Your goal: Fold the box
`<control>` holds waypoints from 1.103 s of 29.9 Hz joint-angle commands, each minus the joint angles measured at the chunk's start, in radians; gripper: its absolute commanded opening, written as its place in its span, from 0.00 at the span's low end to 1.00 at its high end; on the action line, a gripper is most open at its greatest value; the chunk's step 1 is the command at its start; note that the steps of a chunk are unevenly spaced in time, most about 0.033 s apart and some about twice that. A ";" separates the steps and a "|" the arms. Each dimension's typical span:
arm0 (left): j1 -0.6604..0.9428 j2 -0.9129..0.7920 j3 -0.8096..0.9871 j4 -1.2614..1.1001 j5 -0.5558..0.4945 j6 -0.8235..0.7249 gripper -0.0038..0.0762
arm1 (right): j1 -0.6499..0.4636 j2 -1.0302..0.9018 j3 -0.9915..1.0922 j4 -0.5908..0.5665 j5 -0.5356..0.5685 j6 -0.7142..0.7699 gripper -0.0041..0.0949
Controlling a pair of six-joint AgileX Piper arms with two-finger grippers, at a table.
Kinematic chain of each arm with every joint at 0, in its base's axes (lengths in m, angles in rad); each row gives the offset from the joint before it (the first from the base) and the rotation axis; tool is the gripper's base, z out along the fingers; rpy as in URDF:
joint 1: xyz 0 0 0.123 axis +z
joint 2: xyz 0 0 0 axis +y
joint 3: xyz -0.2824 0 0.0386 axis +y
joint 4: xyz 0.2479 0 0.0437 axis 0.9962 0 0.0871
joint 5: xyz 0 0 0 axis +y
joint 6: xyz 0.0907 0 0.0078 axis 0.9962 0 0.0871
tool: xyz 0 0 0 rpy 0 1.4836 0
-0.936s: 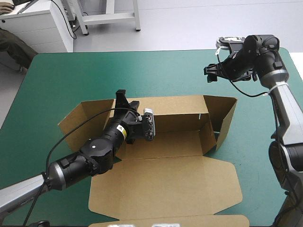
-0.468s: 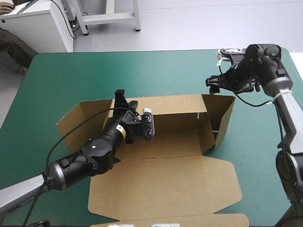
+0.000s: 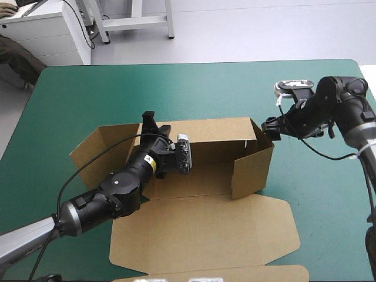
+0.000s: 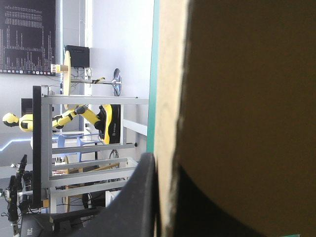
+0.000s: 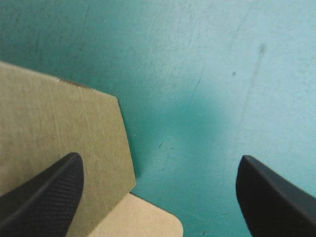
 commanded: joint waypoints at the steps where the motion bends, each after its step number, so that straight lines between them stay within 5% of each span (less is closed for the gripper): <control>1: -0.003 -0.027 -0.025 0.011 0.016 -0.025 0.04 | -0.006 -0.082 0.051 0.072 0.011 -0.070 0.82; 24: -0.003 -0.027 -0.025 0.013 0.009 -0.024 0.04 | -0.006 -0.242 0.322 0.366 -0.137 -0.384 0.81; 33: -0.003 -0.027 -0.025 0.013 0.006 -0.024 0.04 | -0.003 -0.242 0.385 0.581 -0.250 -0.614 0.81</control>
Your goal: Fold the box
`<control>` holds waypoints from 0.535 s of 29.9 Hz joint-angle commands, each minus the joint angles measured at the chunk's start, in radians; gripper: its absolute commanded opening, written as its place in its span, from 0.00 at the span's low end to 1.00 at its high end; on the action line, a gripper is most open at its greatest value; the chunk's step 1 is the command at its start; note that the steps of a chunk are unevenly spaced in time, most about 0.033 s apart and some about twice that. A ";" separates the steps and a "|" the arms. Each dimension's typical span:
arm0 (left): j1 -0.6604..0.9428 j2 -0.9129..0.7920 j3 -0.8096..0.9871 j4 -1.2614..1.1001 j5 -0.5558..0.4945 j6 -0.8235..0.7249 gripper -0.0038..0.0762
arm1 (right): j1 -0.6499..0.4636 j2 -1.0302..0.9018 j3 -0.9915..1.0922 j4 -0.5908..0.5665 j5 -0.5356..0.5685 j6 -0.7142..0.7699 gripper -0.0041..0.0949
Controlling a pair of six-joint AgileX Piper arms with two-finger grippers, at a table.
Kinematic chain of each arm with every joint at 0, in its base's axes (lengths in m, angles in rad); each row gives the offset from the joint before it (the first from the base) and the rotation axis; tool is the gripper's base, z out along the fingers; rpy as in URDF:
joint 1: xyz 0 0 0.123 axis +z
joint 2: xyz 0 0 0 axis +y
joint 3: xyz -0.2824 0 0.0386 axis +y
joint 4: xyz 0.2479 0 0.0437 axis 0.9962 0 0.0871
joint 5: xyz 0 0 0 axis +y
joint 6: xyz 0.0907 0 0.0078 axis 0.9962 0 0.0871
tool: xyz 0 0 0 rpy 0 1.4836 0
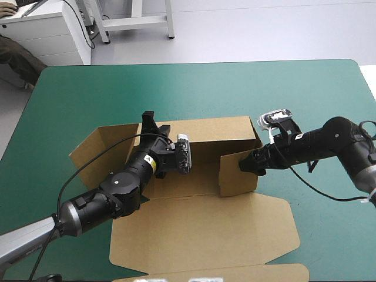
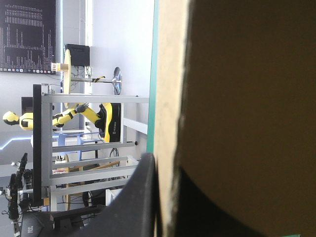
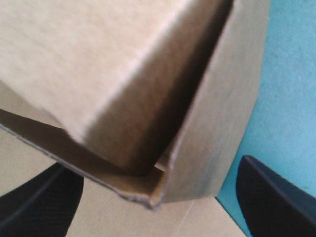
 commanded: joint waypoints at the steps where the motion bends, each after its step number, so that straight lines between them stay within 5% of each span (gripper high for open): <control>1: -0.003 -0.027 -0.025 0.013 0.007 -0.024 0.04 | -0.003 -0.033 -0.023 0.109 -0.061 -0.082 0.81; 10: -0.003 -0.027 -0.025 0.004 -0.009 -0.024 0.04 | 0.041 -0.033 -0.023 0.088 -0.164 -0.095 0.79; 16: -0.003 -0.027 -0.025 -0.041 -0.001 -0.024 0.04 | 0.176 -0.033 -0.023 -0.166 -0.301 0.057 0.73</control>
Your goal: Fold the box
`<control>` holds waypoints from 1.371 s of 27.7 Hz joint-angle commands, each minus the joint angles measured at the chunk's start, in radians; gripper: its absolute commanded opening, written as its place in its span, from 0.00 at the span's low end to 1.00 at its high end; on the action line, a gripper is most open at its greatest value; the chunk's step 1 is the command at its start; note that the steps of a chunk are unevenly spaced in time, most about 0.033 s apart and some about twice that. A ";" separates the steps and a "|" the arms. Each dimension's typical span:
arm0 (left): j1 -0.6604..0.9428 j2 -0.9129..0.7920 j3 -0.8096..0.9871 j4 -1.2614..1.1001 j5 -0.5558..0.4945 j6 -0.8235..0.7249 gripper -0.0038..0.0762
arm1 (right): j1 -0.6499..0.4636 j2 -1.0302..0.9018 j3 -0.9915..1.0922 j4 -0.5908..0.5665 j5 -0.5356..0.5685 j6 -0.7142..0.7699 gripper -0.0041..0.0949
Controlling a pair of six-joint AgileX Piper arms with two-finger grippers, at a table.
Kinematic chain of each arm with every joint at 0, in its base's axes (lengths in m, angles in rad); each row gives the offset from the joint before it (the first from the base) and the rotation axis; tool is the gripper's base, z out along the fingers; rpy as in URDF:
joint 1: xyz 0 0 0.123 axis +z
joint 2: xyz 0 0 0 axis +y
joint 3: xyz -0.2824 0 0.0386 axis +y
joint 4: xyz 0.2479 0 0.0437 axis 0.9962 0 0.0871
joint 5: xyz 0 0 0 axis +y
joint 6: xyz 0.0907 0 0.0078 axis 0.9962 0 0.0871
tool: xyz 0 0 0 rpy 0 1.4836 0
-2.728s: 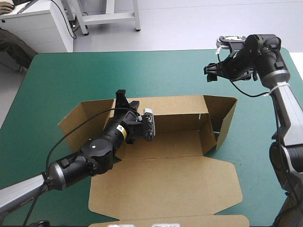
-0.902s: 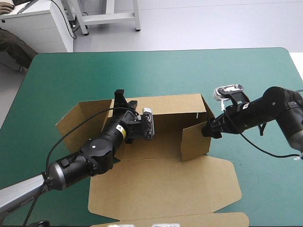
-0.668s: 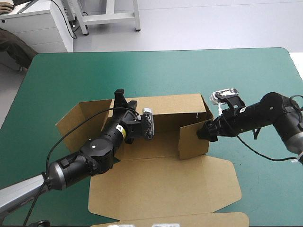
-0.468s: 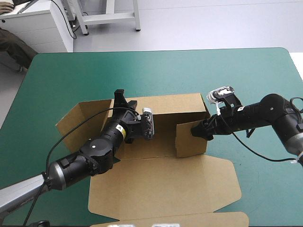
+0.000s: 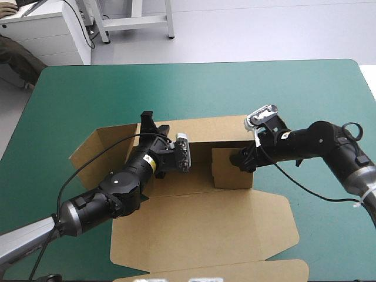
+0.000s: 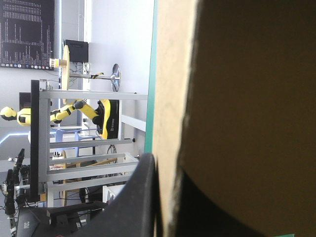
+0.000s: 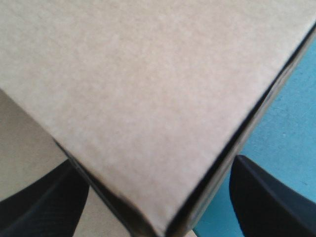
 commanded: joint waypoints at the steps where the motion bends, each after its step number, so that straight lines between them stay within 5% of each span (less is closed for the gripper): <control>1: -0.003 -0.027 -0.025 -0.027 -0.007 -0.024 0.04 | 0.066 -0.033 -0.024 -0.165 -0.135 0.138 0.72; 4: -0.027 -0.027 -0.028 -0.047 -0.009 -0.024 0.04 | 0.097 -0.035 -0.026 -0.265 -0.171 0.200 0.66; 15: -0.158 -0.027 -0.104 -0.133 0.170 -0.022 0.04 | 0.095 -0.041 -0.030 -0.283 -0.235 0.172 0.24; 23: -0.158 -0.027 -0.106 -0.138 0.128 -0.022 0.06 | 0.095 -0.041 -0.030 -0.281 -0.224 0.176 0.02; 26: -0.158 -0.027 -0.106 -0.128 0.096 -0.022 0.31 | 0.095 -0.041 -0.030 -0.283 -0.264 0.212 0.02; 27: -0.163 -0.029 -0.108 -0.101 0.096 -0.025 0.49 | 0.095 -0.041 -0.030 -0.307 -0.298 0.266 0.02; 30: -0.184 -0.031 -0.127 -0.102 0.112 -0.025 0.69 | 0.095 -0.041 -0.030 -0.386 -0.334 0.374 0.02; 32: -0.212 -0.033 -0.151 -0.102 0.127 -0.025 0.76 | 0.093 -0.039 -0.030 -0.471 -0.360 0.466 0.02; 38: -0.364 -0.034 -0.249 -0.098 0.248 -0.018 0.76 | 0.054 -0.039 -0.034 -0.658 -0.394 0.731 0.02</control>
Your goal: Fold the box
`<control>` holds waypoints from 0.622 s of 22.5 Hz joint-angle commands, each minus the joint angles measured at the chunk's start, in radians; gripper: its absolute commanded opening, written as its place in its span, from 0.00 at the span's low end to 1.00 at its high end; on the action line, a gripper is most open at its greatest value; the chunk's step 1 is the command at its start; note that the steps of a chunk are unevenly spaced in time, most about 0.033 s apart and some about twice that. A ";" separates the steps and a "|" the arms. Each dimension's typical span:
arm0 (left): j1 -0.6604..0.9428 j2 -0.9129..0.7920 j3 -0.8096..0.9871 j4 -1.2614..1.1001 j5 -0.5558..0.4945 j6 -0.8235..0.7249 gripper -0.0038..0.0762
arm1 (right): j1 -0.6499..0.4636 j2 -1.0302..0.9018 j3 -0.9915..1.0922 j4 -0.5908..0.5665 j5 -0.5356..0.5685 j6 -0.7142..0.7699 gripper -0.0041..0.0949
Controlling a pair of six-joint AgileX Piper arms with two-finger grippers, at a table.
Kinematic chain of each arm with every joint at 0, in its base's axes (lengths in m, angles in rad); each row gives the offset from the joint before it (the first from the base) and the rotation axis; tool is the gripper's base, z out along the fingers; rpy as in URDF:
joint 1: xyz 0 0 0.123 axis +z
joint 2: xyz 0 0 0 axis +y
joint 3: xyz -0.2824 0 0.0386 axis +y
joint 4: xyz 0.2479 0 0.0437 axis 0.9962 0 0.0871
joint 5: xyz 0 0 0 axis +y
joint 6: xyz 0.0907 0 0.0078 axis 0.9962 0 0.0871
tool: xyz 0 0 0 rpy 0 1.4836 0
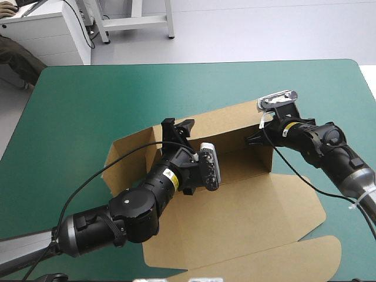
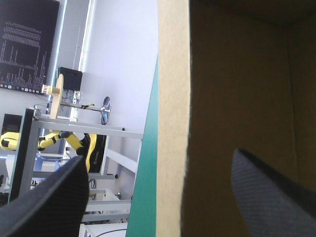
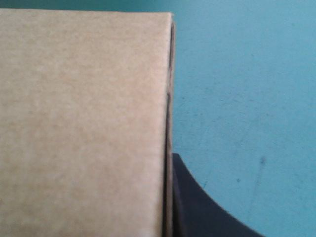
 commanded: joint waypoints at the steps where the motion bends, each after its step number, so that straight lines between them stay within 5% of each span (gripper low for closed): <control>1: -0.083 -0.035 -0.090 0.040 0.086 0.005 0.72 | -0.020 -0.031 -0.036 -0.042 -0.086 0.058 0.02; 2: -0.092 -0.035 -0.101 0.038 0.096 0.023 0.68 | -0.020 -0.031 -0.037 -0.047 -0.088 0.058 0.02; 4: -0.099 -0.035 -0.145 0.015 0.100 0.096 0.38 | -0.020 -0.031 -0.037 -0.045 -0.100 0.060 0.02; 5: -0.099 -0.035 -0.181 -0.028 0.110 0.153 0.07 | -0.020 -0.031 -0.037 -0.045 -0.093 0.064 0.02; 14: 0.174 -0.029 -0.457 -0.635 0.190 0.420 0.07 | -0.020 -0.031 -0.037 -0.043 -0.077 0.064 0.02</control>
